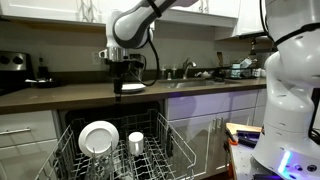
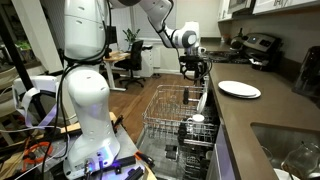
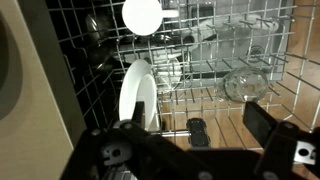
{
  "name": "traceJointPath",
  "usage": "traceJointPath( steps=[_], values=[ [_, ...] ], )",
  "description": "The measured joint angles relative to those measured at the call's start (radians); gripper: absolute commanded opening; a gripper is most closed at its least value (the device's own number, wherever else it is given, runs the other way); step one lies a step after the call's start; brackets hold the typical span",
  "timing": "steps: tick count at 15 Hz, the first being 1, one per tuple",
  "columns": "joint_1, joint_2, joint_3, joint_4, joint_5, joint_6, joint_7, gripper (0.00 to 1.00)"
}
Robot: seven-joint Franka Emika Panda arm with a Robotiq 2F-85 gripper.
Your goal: Remove the plate from the plate dryer and put it on top of the two white plates
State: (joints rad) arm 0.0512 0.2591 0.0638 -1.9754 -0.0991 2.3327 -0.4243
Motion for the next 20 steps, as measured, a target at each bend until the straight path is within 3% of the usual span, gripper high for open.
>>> traceJointPath(
  steps=[5,20],
  values=[
    [-0.016,0.111,-0.015,0.096,-0.046,0.001,-0.007,1.00],
    [-0.017,0.381,0.048,0.365,-0.045,-0.027,-0.006,1.00]
  ],
)
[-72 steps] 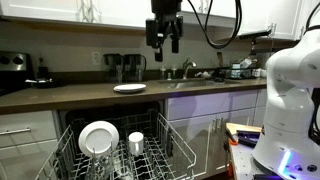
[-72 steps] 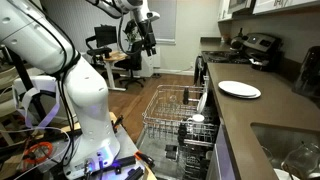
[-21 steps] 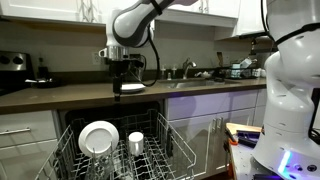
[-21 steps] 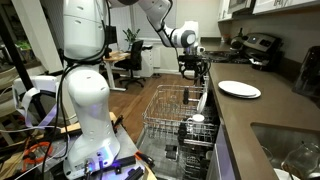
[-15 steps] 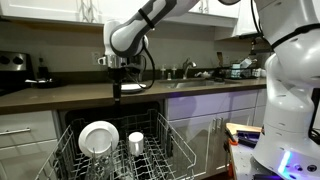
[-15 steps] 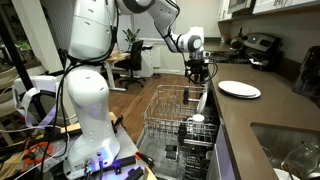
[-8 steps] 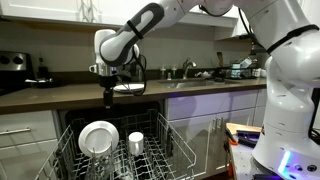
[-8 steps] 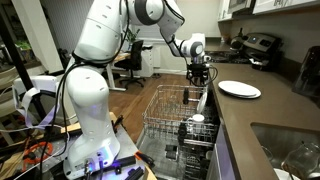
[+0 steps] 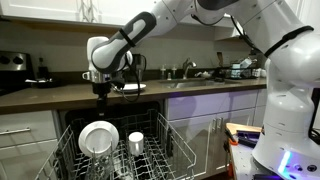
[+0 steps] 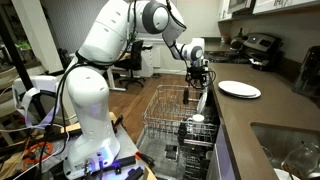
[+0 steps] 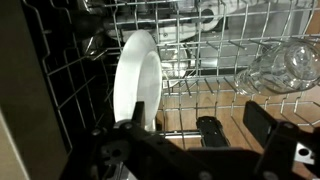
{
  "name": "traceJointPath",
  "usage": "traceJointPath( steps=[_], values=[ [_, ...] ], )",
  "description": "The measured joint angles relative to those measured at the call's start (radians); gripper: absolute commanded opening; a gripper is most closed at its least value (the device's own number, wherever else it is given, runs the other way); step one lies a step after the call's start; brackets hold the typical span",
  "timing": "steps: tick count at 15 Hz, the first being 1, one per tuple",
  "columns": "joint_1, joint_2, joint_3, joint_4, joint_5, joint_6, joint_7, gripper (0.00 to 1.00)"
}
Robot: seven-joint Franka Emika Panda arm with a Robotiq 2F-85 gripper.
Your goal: Remove the plate from the plate dryer and put it on top of the two white plates
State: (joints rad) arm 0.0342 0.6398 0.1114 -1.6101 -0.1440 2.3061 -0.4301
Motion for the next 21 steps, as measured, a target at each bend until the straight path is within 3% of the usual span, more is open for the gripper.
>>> traceJointPath(
  steps=[21],
  values=[
    [0.060,0.113,-0.039,0.119,-0.011,-0.115,0.099,1.00]
  ],
)
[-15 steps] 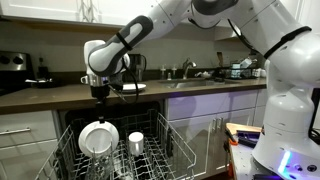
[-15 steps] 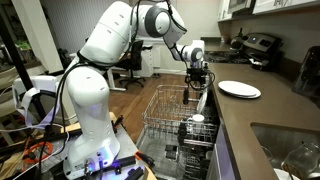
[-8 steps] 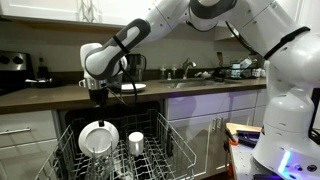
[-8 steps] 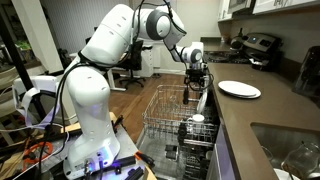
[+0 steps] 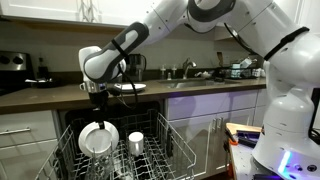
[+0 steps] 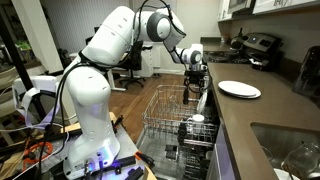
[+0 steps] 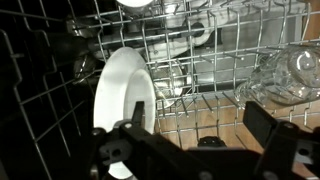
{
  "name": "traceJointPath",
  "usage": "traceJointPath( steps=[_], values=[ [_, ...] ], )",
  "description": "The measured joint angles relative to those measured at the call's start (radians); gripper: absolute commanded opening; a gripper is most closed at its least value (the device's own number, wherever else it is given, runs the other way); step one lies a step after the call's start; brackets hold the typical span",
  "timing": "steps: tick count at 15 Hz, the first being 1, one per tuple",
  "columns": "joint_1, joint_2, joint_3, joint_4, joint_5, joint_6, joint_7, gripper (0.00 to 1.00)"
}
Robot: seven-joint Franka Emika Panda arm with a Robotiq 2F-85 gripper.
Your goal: Remove the plate from the plate dryer and put it on top of the two white plates
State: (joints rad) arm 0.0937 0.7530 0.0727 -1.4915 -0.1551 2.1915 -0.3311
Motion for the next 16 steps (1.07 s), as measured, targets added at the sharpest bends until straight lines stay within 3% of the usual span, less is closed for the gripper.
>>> traceJointPath(
  steps=[4,11,16],
  values=[
    [-0.001,-0.005,-0.005,0.001,0.000,0.000,0.020,1.00],
    [0.007,0.002,-0.016,0.001,0.006,-0.001,0.246,1.00],
    [0.032,0.028,-0.060,0.001,-0.001,0.002,0.314,1.00]
  ],
)
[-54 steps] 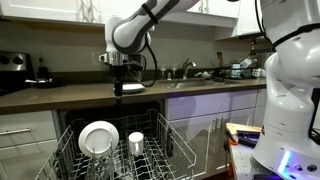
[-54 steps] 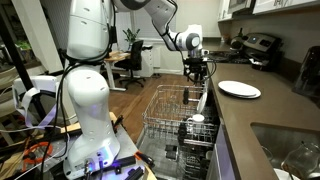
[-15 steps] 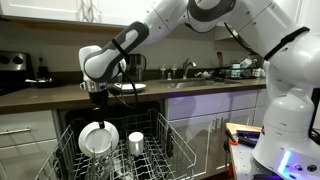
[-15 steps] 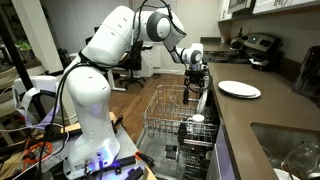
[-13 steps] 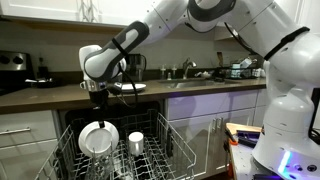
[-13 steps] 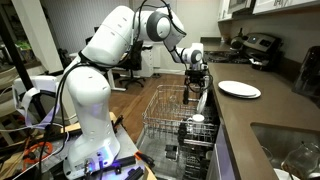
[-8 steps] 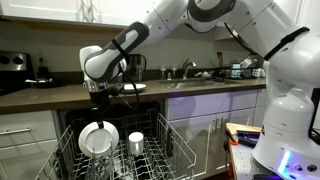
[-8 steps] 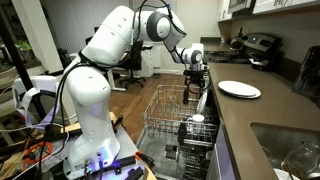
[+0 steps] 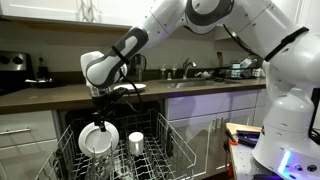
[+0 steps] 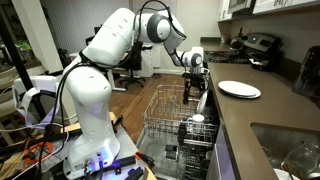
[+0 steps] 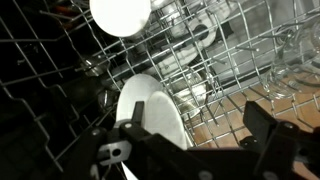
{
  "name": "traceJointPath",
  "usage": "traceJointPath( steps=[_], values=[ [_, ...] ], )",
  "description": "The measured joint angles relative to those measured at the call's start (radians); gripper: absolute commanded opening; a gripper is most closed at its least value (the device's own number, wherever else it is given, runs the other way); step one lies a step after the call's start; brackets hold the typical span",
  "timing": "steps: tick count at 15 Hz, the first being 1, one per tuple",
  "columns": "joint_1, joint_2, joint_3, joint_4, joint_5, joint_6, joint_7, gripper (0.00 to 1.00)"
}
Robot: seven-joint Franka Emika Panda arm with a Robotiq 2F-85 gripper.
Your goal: Remove the plate from the plate dryer and put it on top of the two white plates
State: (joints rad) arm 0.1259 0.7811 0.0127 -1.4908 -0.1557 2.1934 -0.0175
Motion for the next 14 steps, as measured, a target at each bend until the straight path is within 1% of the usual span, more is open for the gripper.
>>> traceJointPath(
  steps=[7,11,14],
  values=[
    [0.037,0.056,-0.092,0.001,-0.056,0.023,0.148,1.00],
    [0.070,0.076,-0.130,0.001,-0.096,0.055,0.240,1.00],
    [0.097,0.086,-0.151,0.001,-0.123,0.087,0.286,1.00]
  ],
)
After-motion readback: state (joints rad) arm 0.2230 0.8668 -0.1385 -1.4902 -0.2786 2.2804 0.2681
